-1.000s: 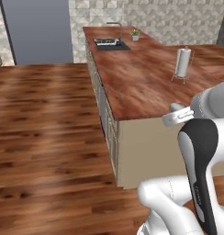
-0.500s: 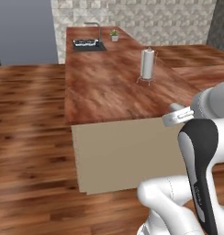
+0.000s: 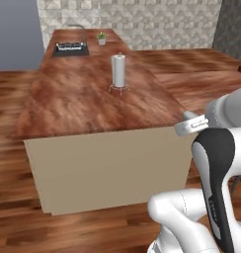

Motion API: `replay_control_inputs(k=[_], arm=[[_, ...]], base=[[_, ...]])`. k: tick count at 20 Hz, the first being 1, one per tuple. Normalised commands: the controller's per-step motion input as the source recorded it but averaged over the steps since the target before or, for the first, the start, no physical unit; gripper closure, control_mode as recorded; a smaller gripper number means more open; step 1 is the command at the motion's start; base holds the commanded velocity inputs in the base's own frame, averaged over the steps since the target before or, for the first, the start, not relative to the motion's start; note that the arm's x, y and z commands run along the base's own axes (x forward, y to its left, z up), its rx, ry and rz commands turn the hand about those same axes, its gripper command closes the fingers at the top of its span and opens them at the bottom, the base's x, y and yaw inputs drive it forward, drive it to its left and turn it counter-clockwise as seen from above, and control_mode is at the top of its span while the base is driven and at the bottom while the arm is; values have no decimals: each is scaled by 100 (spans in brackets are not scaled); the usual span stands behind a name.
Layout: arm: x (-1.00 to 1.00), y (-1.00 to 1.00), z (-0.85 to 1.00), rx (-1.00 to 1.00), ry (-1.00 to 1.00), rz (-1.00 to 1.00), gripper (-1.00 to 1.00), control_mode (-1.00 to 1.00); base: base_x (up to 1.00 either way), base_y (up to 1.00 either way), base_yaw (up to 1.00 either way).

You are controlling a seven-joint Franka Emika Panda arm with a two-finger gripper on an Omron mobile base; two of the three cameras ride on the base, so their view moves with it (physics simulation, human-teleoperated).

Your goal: Gather the corn and mushroom from the fridge and place them on a tray on the dining counter. Then gather the chicken drumstick and fish from the fridge and place them on the other tray.

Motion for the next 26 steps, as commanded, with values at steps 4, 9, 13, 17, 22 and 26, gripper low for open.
replay_control_inputs(k=[4, 9, 13, 17, 22, 26], arm=[[0, 0, 0, 0, 0, 0, 100, 100], [0, 0, 0, 0, 0, 0, 100, 100], [0, 0, 0, 0, 0, 0, 100, 100], [0, 0, 0, 0, 0, 0, 100, 100], [0, 0, 0, 0, 0, 0, 100, 100], [0, 0, 0, 0, 0, 0, 100, 100]], base=[[0, -100, 0], [0, -100, 0], [0, -100, 0], [0, -100, 0], [0, -100, 0], [3, -100, 0]])
